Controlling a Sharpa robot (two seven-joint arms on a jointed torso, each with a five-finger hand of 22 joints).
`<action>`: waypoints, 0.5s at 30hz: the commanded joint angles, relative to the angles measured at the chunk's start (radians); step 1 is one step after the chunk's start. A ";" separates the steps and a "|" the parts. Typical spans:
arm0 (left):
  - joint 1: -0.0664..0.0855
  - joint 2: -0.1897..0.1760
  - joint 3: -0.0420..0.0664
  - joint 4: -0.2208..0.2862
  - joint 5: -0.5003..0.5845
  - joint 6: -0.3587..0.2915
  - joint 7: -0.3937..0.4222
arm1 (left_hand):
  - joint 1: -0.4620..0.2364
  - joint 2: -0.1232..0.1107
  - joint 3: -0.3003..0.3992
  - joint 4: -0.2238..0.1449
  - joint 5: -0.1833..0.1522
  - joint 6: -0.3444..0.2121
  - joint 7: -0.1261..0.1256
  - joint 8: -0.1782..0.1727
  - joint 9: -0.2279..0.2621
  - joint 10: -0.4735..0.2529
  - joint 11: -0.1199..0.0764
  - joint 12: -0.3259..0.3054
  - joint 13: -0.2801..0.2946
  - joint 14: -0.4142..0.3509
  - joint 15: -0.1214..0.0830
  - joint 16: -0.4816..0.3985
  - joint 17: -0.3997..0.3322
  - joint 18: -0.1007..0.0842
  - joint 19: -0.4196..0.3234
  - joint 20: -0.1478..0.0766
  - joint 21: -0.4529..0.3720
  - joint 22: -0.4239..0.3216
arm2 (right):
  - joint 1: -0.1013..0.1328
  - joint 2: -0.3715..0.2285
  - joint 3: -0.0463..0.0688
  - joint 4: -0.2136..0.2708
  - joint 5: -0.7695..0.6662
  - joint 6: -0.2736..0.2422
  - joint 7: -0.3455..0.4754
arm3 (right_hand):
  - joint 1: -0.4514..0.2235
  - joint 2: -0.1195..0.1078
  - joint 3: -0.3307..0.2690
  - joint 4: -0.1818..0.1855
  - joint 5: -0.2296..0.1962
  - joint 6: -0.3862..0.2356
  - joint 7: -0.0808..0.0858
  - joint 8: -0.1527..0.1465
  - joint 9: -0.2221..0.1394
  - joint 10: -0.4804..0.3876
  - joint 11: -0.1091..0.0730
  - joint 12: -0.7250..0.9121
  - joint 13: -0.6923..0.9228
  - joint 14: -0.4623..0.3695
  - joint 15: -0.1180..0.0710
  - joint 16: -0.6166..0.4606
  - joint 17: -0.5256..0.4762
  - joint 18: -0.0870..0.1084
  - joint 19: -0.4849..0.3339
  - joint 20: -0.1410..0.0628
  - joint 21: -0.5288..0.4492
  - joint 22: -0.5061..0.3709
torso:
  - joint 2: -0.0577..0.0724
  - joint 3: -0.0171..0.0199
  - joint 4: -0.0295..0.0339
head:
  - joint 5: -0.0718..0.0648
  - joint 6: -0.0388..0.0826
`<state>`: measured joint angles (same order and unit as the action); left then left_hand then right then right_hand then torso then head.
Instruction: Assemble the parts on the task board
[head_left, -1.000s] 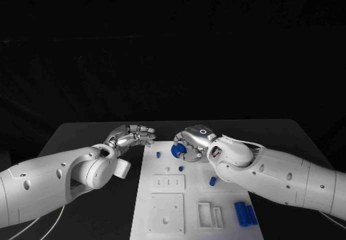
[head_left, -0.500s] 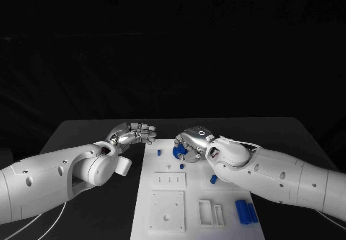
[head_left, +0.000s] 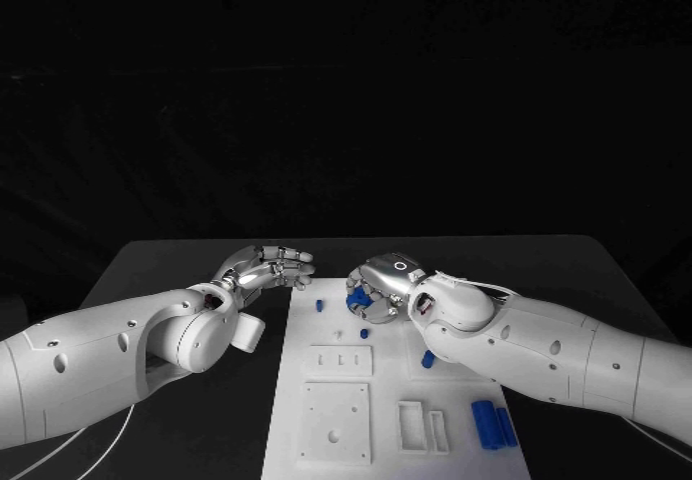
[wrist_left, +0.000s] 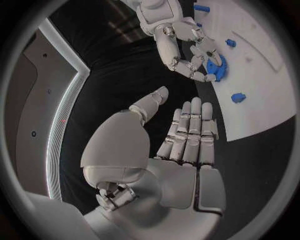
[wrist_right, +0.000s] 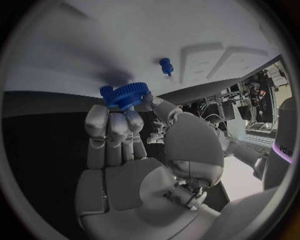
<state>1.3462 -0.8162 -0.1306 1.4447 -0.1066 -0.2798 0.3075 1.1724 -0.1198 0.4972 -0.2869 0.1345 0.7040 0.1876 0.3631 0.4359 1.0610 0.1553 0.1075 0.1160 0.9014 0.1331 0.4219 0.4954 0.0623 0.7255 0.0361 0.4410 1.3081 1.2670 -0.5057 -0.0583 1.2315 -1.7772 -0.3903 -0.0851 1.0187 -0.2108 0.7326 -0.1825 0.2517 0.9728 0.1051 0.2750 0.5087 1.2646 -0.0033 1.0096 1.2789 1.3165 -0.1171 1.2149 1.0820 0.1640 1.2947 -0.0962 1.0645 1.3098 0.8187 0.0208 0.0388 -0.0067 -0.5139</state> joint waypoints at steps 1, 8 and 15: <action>0.002 0.001 0.001 0.001 0.002 0.017 0.005 | -0.006 -0.005 0.006 0.000 0.001 -0.006 0.025 -0.007 -0.002 0.000 0.006 -0.004 -0.002 -0.005 0.003 -0.003 0.002 0.013 -0.009 -0.001 0.004 0.018 | -0.005 -0.003 -0.004 -0.005 0.017 0.021 0.006 | 0.003 -0.007 -0.004 0.000 -0.007 -0.012 0.007 -0.010 -0.004 -0.012 0.002 -0.011 -0.004 0.000 0.008 -0.008 -0.001 0.098 -0.005 -0.002 -0.003 0.005 | 0.000 0.0016 -0.0004 | 0.001 -0.002; 0.002 -0.001 0.001 0.002 0.002 0.015 0.004 | -0.007 -0.005 0.006 0.000 0.001 -0.006 0.025 -0.007 -0.002 -0.001 0.007 -0.005 -0.002 -0.005 0.003 -0.004 0.002 0.013 -0.010 -0.001 0.004 0.018 | -0.005 -0.011 -0.005 0.001 0.035 0.027 0.011 | -0.008 -0.015 -0.027 -0.001 -0.021 -0.041 0.018 -0.027 -0.014 -0.022 0.012 -0.023 -0.011 0.000 0.017 -0.011 0.000 0.098 -0.006 -0.002 -0.004 0.004 | 0.000 0.0018 -0.0017 | 0.001 -0.003; 0.002 -0.001 0.001 0.002 0.002 0.015 0.005 | -0.007 -0.006 0.006 0.000 0.001 -0.007 0.025 -0.008 -0.002 -0.002 0.008 -0.006 -0.002 -0.005 0.004 -0.005 0.002 0.013 -0.010 -0.001 0.004 0.018 | -0.006 -0.016 -0.007 0.007 0.047 0.029 0.016 | -0.013 -0.016 -0.039 -0.001 -0.022 -0.046 0.020 -0.029 -0.017 -0.025 0.014 -0.026 -0.012 -0.001 0.019 -0.012 0.000 0.098 -0.008 -0.002 -0.005 0.004 | -0.001 0.0031 -0.0020 | 0.002 -0.004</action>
<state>1.3462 -0.8179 -0.1305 1.4455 -0.1066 -0.2797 0.3059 1.1724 -0.1198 0.4972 -0.2869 0.1345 0.7040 0.1876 0.3593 0.4348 1.0611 0.1553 0.1075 0.1151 0.9014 0.1331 0.4219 0.4963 0.0613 0.7256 0.0361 0.4410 1.3079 1.2661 -0.5188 -0.0620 1.2413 -1.7418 -0.3887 -0.0714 1.0082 -0.2212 0.7005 -0.1838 0.2323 0.9337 0.1240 0.2493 0.4931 1.2436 0.0106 0.9901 1.2677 1.3177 -0.1045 1.2062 1.0818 0.1627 1.2929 -0.0943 1.0644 1.3099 0.8182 0.0230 0.0371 -0.0049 -0.5184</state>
